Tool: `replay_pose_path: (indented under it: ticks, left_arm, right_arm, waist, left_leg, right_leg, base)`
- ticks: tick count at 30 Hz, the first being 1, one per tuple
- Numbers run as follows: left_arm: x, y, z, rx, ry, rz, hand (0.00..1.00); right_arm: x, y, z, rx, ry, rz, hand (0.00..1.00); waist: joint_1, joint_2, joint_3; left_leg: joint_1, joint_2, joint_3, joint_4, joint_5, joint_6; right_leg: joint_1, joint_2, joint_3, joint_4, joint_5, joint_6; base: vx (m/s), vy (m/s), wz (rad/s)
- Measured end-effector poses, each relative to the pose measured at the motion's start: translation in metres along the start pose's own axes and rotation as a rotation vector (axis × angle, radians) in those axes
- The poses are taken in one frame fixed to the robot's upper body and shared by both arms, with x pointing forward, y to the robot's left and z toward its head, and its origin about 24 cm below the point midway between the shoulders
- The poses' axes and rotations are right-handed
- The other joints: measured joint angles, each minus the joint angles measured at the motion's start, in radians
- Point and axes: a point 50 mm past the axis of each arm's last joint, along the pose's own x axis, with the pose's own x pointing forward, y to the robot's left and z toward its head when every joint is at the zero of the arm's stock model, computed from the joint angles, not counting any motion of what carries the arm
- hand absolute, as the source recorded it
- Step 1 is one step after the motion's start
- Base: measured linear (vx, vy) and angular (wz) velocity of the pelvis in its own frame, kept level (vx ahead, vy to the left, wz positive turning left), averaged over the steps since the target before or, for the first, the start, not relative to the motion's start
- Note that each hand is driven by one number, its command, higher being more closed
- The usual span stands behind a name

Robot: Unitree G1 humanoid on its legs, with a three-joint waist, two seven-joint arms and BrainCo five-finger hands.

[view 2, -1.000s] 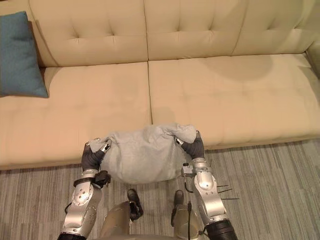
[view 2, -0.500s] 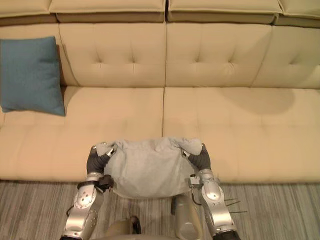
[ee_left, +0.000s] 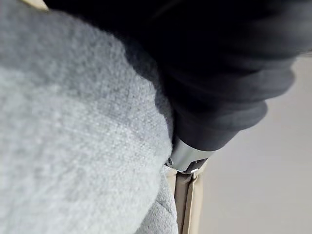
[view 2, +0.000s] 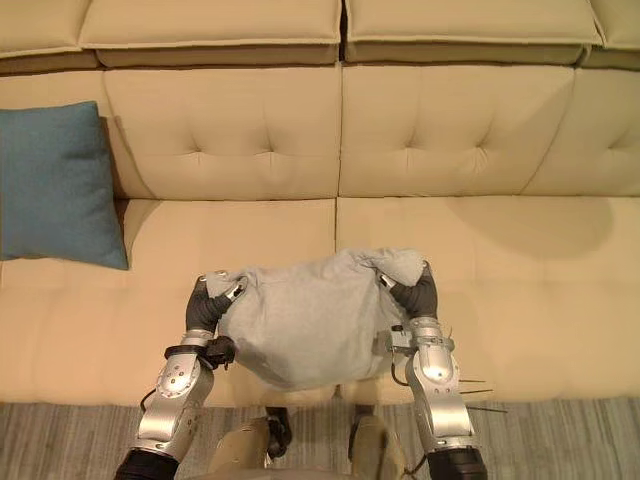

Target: Pick up cushions and gather them together orderly.

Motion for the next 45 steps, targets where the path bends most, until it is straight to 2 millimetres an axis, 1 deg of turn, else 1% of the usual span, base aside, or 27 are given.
replay_pose_path:
  ticks: [2,4,7,9,10,11,12,13,15,17,18,19,20,22,23,24,25,26,28,29,30,32,37,40,42,43,45]
  left_arm:
    - [0.005,0.000,0.006,0.026,-0.029,-0.008,1.00]
    - [0.013,0.003,0.016,0.056,-0.068,-0.008,1.00]
    - [0.045,0.000,0.046,0.083,-0.185,0.010,1.00]
    - [0.075,-0.003,0.076,0.090,-0.282,0.053,1.00]
    - [0.084,-0.004,0.087,0.091,-0.316,0.071,1.00]
    - [0.096,-0.005,0.105,0.097,-0.371,0.093,1.00]
    - [0.102,-0.005,0.113,0.100,-0.394,0.105,1.00]
    - [0.114,-0.004,0.135,0.105,-0.454,0.144,1.00]
    - [0.129,-0.006,0.171,0.095,-0.544,0.194,1.00]
    - [0.137,-0.008,0.202,0.103,-0.624,0.231,1.00]
    - [0.140,-0.010,0.224,0.104,-0.681,0.252,1.00]
    - [0.141,-0.011,0.232,0.102,-0.703,0.258,1.00]
    - [0.141,-0.014,0.253,0.102,-0.760,0.271,1.00]
    - [0.140,-0.015,0.266,0.097,-0.799,0.281,1.00]
    - [0.140,-0.017,0.276,0.082,-0.822,0.288,1.00]
    - [0.143,-0.020,0.284,0.078,-0.830,0.288,1.00]
    - [0.144,-0.022,0.288,0.075,-0.835,0.288,0.00]
    - [0.145,-0.026,0.299,0.067,-0.854,0.283,0.00]
    - [0.145,-0.031,0.316,0.055,-0.893,0.278,0.00]
    - [0.143,-0.033,0.331,0.052,-0.927,0.276,0.00]
    - [0.141,-0.033,0.340,0.052,-0.951,0.277,0.00]
    - [0.139,-0.032,0.349,0.047,-0.973,0.278,0.00]
    - [0.140,-0.024,0.352,0.048,-0.963,0.266,0.00]
    - [0.144,-0.017,0.349,0.045,-0.933,0.249,0.00]
    - [0.145,-0.007,0.347,0.034,-0.904,0.254,0.00]
    - [0.145,-0.004,0.346,0.034,-0.897,0.258,0.00]
    - [0.145,0.016,0.338,-0.018,-0.865,0.306,0.00]
  right_arm:
    - [0.007,0.002,0.004,0.001,-0.019,0.007,1.00]
    - [0.021,0.010,0.010,0.006,-0.050,0.030,1.00]
    - [0.058,0.022,0.036,0.014,-0.149,0.028,1.00]
    - [0.085,0.031,0.063,0.027,-0.236,0.010,1.00]
    - [0.093,0.034,0.074,0.029,-0.271,0.006,1.00]
    - [0.104,0.038,0.092,0.033,-0.324,-0.001,1.00]
    - [0.108,0.041,0.099,0.036,-0.344,-0.004,1.00]
    - [0.120,0.045,0.119,0.045,-0.397,-0.016,1.00]
    - [0.136,0.049,0.152,0.063,-0.475,-0.042,1.00]
    - [0.145,0.054,0.178,0.085,-0.534,-0.060,1.00]
    - [0.148,0.056,0.196,0.105,-0.576,-0.073,1.00]
    - [0.149,0.057,0.201,0.112,-0.589,-0.079,1.00]
    - [0.152,0.059,0.217,0.131,-0.621,-0.094,1.00]
    - [0.153,0.058,0.227,0.146,-0.642,-0.115,1.00]
    - [0.155,0.057,0.233,0.156,-0.652,-0.133,1.00]
    - [0.157,0.054,0.239,0.162,-0.659,-0.151,1.00]
    - [0.158,0.053,0.241,0.159,-0.663,-0.157,1.00]
    - [0.160,0.050,0.248,0.156,-0.678,-0.175,0.00]
    - [0.160,0.047,0.265,0.169,-0.730,-0.188,0.00]
    - [0.160,0.044,0.282,0.181,-0.772,-0.195,0.00]
    - [0.159,0.043,0.291,0.188,-0.796,-0.199,0.00]
    - [0.157,0.038,0.300,0.192,-0.822,-0.204,0.00]
    - [0.157,0.023,0.305,0.187,-0.832,-0.227,0.00]
    - [0.159,0.008,0.307,0.204,-0.821,-0.243,0.00]
    - [0.158,-0.011,0.310,0.305,-0.815,-0.270,0.00]
    - [0.157,-0.016,0.311,0.328,-0.815,-0.278,0.00]
    - [0.147,-0.038,0.317,0.434,-0.858,-0.309,0.00]
  waist:
    - [0.000,-0.001,0.000]
    - [0.003,-0.001,0.001]
    - [0.002,-0.007,0.009]
    - [0.000,-0.013,0.029]
    - [0.001,-0.014,0.046]
    - [0.001,-0.017,0.070]
    - [0.002,-0.019,0.075]
    - [0.003,-0.023,0.091]
    - [0.004,-0.025,0.133]
    - [0.004,-0.025,0.159]
    - [0.005,-0.024,0.170]
    - [0.005,-0.024,0.172]
    - [0.005,-0.024,0.192]
    - [0.004,-0.023,0.204]
    - [0.004,-0.023,0.208]
    - [0.002,-0.022,0.209]
    - [0.000,-0.021,0.210]
    - [-0.002,-0.021,0.212]
    - [-0.001,-0.015,0.229]
    - [0.000,-0.014,0.254]
    - [0.001,-0.013,0.255]
    - [0.003,-0.013,0.255]
    - [0.004,-0.013,0.255]
    - [0.006,-0.013,0.255]
    - [0.006,-0.013,0.255]
    - [0.006,-0.013,0.255]
    - [0.011,-0.013,0.255]
  left_leg:
    - [0.007,0.000,0.014,-0.012,0.000,0.000]
    - [0.034,-0.001,0.041,-0.041,0.001,-0.001]
    - [0.011,-0.003,0.067,-0.063,0.020,0.008]
    - [-0.026,-0.005,0.075,-0.064,0.041,0.014]
    - [-0.035,-0.005,0.075,-0.061,0.044,0.019]
    - [-0.052,-0.008,0.074,-0.050,0.047,0.024]
    - [-0.067,-0.009,0.072,-0.041,0.047,0.025]
    - [-0.105,-0.012,0.064,-0.023,0.051,0.031]
    - [-0.144,-0.022,0.049,-0.017,0.069,0.042]
    - [-0.186,-0.024,0.037,-0.011,0.080,0.038]
    - [-0.223,-0.025,0.028,-0.011,0.094,0.043]
    - [-0.237,-0.025,0.026,-0.012,0.104,0.045]
    - [-0.260,-0.025,0.023,-0.026,0.124,0.042]
    - [-0.279,-0.027,0.020,-0.049,0.144,0.037]
    - [-0.302,-0.032,0.014,-0.062,0.159,0.042]
    - [-0.327,-0.037,0.004,-0.079,0.175,0.033]
    - [-0.338,-0.037,0.001,-0.083,0.184,0.039]
    - [-0.368,-0.037,-0.003,-0.091,0.196,0.035]
    - [-0.391,-0.040,-0.004,-0.106,0.212,0.040]
    - [-0.396,-0.041,-0.004,-0.113,0.218,0.036]
    - [-0.414,-0.041,-0.004,-0.114,0.220,0.036]
    - [-0.438,-0.039,-0.007,-0.114,0.221,0.035]
    - [-0.458,-0.036,-0.011,-0.114,0.221,0.035]
    - [-0.460,-0.027,-0.010,-0.110,0.221,0.035]
    - [-0.467,-0.022,-0.010,-0.096,0.220,0.034]
    - [-0.468,-0.022,-0.009,-0.092,0.220,0.034]
    - [-0.478,-0.011,-0.001,-0.056,0.204,0.020]
  right_leg:
    - [-0.002,0.003,0.024,-0.011,0.010,0.004]
    - [-0.009,0.005,0.058,-0.011,0.021,-0.005]
    - [-0.060,0.010,0.086,-0.013,0.061,-0.003]
    - [-0.100,0.008,0.092,-0.019,0.100,-0.004]
    - [-0.104,0.008,0.094,-0.026,0.112,-0.002]
    - [-0.116,0.003,0.095,-0.027,0.116,-0.001]
    - [-0.126,0.001,0.096,-0.027,0.119,0.000]
    - [-0.152,-0.006,0.095,-0.028,0.121,0.002]
    - [-0.180,-0.011,0.089,-0.030,0.121,0.002]
    - [-0.209,-0.013,0.084,-0.036,0.122,0.002]
    - [-0.234,-0.013,0.081,-0.047,0.130,0.014]
    - [-0.248,-0.013,0.080,-0.047,0.133,0.018]
    - [-0.273,-0.013,0.077,-0.047,0.141,0.017]
    - [-0.301,-0.013,0.074,-0.048,0.149,0.013]
    - [-0.326,-0.012,0.070,-0.048,0.153,0.013]
    - [-0.353,-0.011,0.061,-0.049,0.157,0.013]
    - [-0.366,-0.011,0.058,-0.049,0.158,0.013]
    - [-0.396,-0.009,0.054,-0.049,0.164,0.010]
    - [-0.423,-0.009,0.052,-0.049,0.170,0.008]
    - [-0.432,-0.010,0.053,-0.049,0.172,0.007]
    - [-0.450,-0.009,0.053,-0.049,0.174,0.006]
    - [-0.473,-0.007,0.051,-0.049,0.174,0.006]
    - [-0.490,-0.006,0.048,-0.049,0.174,0.006]
    - [-0.489,-0.007,0.038,-0.043,0.174,0.006]
    - [-0.489,-0.008,0.030,-0.037,0.174,0.006]
    - [-0.489,-0.008,0.030,-0.036,0.174,0.006]
    - [-0.489,-0.007,0.029,-0.024,0.173,0.005]
  base:
    - [0.03,0.043,-0.29]
    - [0.01,0.042,-0.47]
    - [-0.05,0.032,-0.31]
    - [-0.10,0.014,-0.12]
    - [-0.13,0.031,-0.01]
    - [-0.12,0.033,0.04]
    - [-0.19,0.033,0.11]
    - [-0.20,0.010,0.17]
    - [-0.18,-0.013,0.22]
    - [-0.15,-0.030,0.20]
    - [-0.12,-0.034,0.18]
    - [-0.14,-0.053,0.18]
    - [-0.12,-0.054,0.10]
    - [-0.09,-0.039,0.08]
    - [-0.06,-0.023,0.13]
    - [-0.07,-0.028,0.15]
    - [-0.05,-0.023,0.16]
    - [-0.04,-0.028,0.09]
    - [-0.04,-0.021,0.06]
    - [-0.04,-0.011,0.03]
    - [-0.04,-0.009,0.01]
    - [-0.02,-0.007,0.01]
    - [0.00,0.005,0.03]
    - [0.00,0.004,0.04]
    - [-0.01,0.010,0.05]
    - [0.00,0.000,0.00]
    - [-0.01,0.004,-0.02]
